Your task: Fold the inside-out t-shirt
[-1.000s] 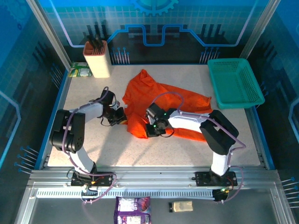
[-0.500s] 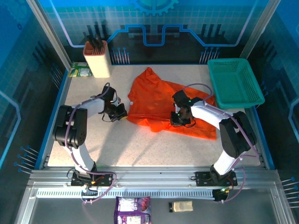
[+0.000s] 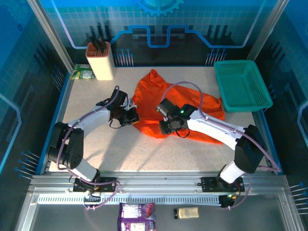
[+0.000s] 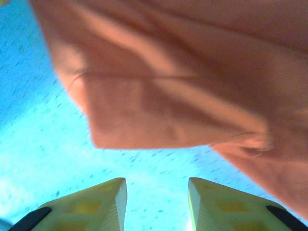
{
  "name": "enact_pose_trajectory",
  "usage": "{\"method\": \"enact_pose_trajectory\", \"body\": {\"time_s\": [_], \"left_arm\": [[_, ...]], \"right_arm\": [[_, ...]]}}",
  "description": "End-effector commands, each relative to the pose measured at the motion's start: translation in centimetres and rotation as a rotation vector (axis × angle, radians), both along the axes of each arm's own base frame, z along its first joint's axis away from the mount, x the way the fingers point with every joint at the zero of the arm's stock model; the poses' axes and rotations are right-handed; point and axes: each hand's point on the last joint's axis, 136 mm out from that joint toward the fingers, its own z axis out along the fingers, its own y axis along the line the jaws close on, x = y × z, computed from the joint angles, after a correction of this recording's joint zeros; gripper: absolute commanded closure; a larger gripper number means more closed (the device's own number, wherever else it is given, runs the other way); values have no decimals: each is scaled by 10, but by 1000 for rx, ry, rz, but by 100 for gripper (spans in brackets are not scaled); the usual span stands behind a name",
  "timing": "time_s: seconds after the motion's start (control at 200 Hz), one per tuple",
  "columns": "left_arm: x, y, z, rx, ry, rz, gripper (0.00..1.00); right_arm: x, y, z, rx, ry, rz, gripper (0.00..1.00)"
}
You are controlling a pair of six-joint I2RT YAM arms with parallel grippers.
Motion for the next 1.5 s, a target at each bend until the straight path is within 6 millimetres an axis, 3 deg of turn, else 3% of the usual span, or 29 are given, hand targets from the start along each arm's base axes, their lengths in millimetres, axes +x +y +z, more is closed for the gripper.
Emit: {"method": "enact_pose_trajectory", "body": {"time_s": [0.0,0.165,0.435,0.545,0.635,0.765,0.871,1.066,1.176,1.371,1.496], "left_arm": [[-3,-10,-17,1,43,4,96],[5,-7,-43,47,63,11,97],[34,0,-75,85,102,17,99],[47,4,-78,92,103,29,99],[56,8,-78,93,99,39,99],[66,13,-78,104,98,42,99],[72,14,-74,106,89,39,99],[77,14,-45,101,35,33,99],[74,16,-26,99,1,33,98],[65,20,9,67,-60,47,96],[54,30,27,41,-84,70,94]], "right_arm": [[-23,16,-27,-40,79,42,59],[-23,29,-63,-88,107,41,51],[19,40,-85,-88,53,-25,44],[38,32,-88,-132,26,-43,47],[47,24,-89,-152,29,-47,57],[54,6,-75,-185,-1,-43,80],[54,0,-51,-184,-9,-12,100],[28,14,2,-58,47,103,100],[22,21,8,-35,54,140,100],[29,37,-25,-157,28,291,65],[44,42,-46,-228,7,338,54]]}}
